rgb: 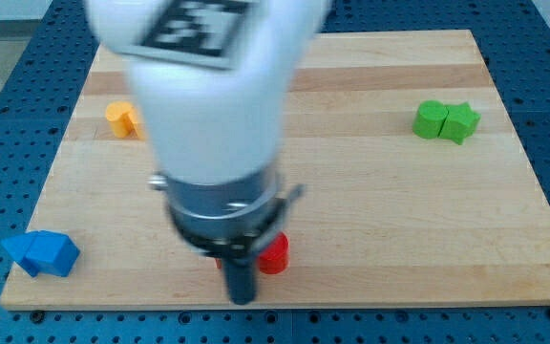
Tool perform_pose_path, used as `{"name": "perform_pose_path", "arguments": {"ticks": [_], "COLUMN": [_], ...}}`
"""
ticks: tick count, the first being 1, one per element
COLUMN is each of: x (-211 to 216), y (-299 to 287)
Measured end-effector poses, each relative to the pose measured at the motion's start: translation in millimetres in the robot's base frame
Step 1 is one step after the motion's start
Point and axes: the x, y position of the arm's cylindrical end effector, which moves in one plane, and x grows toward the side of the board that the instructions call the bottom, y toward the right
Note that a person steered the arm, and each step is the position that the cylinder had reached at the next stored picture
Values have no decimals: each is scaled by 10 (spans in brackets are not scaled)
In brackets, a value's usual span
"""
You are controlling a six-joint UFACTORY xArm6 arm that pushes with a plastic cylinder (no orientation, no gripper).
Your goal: Move your arm bottom right to the red circle
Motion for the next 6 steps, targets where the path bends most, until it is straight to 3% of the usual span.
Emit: {"name": "perform_pose_path", "arguments": {"ticks": [1,3,5,6], "x": [-285,44,46,-82], "y": [-225,-166,932,1089]}}
